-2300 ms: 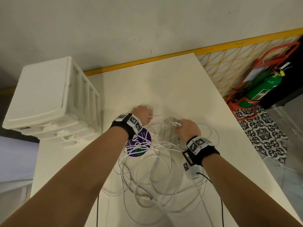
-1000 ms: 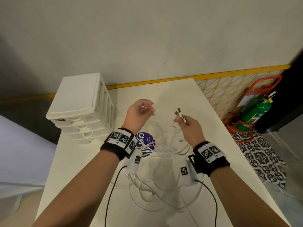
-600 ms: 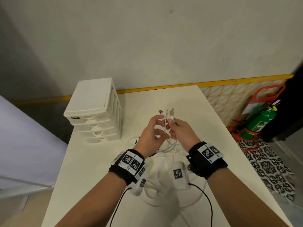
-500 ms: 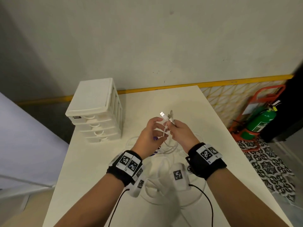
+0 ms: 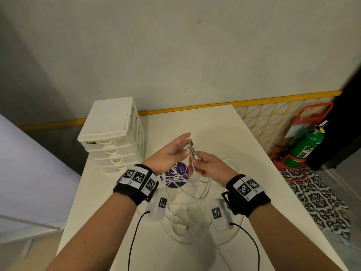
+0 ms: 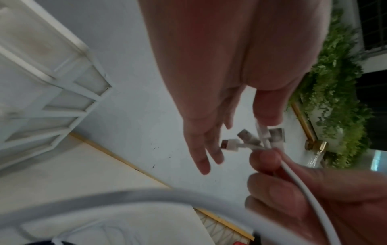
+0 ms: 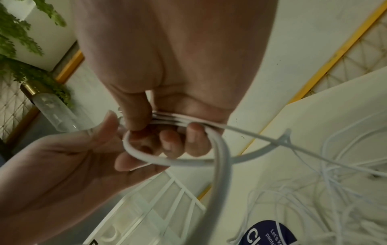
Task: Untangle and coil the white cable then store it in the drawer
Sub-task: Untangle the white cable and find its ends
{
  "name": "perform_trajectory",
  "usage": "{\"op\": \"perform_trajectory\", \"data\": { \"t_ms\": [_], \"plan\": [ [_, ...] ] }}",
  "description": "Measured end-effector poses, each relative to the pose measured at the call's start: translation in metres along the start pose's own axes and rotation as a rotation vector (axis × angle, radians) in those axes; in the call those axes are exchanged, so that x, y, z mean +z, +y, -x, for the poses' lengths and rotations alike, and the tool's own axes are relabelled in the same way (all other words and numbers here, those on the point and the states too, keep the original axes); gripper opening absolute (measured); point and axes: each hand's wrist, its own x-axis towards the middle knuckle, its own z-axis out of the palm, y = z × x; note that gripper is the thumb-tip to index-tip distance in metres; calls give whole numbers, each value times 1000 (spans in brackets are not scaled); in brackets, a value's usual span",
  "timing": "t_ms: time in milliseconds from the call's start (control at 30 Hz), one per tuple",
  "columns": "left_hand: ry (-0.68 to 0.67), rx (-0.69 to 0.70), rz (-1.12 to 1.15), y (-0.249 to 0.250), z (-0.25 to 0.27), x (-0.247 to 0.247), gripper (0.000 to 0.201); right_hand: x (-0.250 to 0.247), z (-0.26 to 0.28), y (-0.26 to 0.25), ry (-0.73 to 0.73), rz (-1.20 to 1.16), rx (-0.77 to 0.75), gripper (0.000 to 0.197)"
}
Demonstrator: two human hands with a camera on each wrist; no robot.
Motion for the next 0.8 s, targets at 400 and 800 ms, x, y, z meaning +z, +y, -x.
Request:
{"op": "perform_trajectory", "data": {
  "t_ms": [400,800],
  "plan": [
    [319,160,-138,-16,-6,24,35,5,0,4,71,30,71,35],
    [291,150,-302,-12,-6,29,33,5,-7,-2,123,263,-11,34]
  ]
}}
